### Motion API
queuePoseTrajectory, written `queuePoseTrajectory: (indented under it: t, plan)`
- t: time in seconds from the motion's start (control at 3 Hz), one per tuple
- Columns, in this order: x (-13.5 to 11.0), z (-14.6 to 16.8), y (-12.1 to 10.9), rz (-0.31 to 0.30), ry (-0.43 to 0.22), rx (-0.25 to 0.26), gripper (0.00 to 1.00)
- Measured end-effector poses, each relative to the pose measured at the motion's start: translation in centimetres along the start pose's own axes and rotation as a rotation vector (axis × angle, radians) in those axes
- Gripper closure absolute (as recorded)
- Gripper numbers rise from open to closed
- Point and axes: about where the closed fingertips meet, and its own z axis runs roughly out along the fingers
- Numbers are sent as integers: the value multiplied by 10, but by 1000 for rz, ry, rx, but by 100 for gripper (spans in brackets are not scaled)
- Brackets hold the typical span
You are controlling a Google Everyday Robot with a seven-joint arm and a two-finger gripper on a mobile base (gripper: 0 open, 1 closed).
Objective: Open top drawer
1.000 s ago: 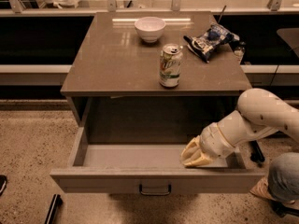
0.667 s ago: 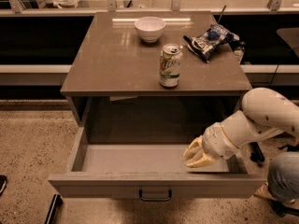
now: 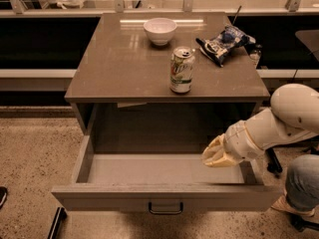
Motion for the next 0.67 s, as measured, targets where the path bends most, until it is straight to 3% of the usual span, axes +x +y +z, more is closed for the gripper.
queuePoseTrajectory:
  t: [0.33, 0.67]
  plan:
    - [-3, -32, -7, 43, 16, 128, 73]
    - [-4, -29, -6, 40, 14, 117, 50]
